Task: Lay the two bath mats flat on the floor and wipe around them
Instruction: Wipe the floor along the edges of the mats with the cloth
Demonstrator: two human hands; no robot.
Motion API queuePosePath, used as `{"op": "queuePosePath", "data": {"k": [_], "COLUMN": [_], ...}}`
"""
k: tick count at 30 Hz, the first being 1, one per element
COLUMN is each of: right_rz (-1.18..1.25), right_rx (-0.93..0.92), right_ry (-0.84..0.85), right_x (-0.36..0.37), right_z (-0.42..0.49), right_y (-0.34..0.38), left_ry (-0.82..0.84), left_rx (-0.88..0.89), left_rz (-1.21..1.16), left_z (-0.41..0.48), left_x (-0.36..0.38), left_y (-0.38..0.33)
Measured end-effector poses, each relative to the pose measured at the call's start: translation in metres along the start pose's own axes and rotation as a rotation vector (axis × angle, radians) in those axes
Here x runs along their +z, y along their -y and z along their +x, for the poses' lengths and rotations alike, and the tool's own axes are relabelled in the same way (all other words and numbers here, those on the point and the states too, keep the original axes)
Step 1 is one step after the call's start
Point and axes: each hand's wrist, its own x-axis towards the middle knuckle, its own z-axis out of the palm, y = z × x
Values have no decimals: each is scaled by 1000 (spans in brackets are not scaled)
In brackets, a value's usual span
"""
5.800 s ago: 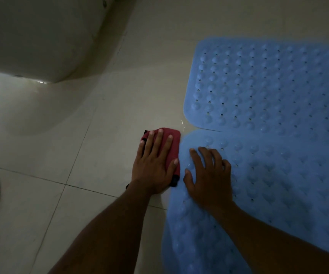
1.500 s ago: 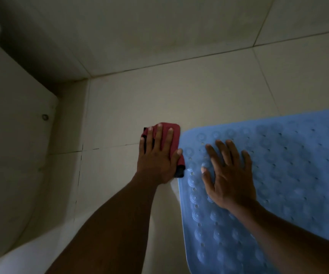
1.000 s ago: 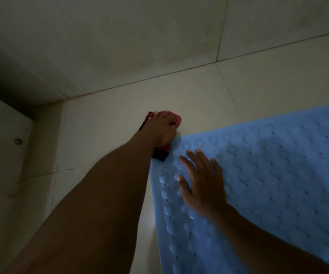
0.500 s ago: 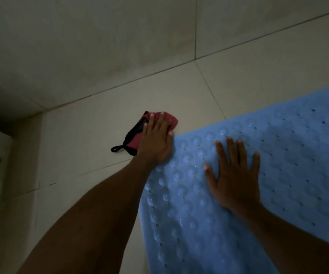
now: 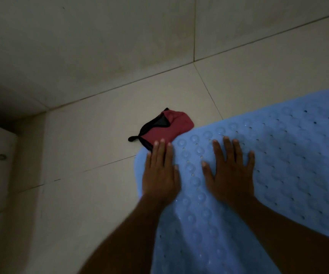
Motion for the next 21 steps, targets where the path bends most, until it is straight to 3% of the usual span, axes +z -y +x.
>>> {"op": "queuePosePath", "data": {"k": [3,6,8,10,12,21], "right_rz": [131,253,311,294,237,239], "right_rx": [-34,-356,-602,-777,-798,-619], "right_ry": [-113,-249,-142,83,256,248], "right_x": [-10,-19,-17,-5,9,7], "right_z": [16,66,98,115,124,140], "right_y": [3,29,61,82,77,35], "left_ry": [15,5,-22,-43,-40,70], "left_rx": [-144,-147,-160,-197,-226,-173], "left_rz": [-14,4,-59,-128,-134,26], "left_z": [-19,-15,-16,-19,-18,-15], "left_x": [12,12,12,11,12,14], "left_y": [-10,-5,-5,-7,-7,-5]}}
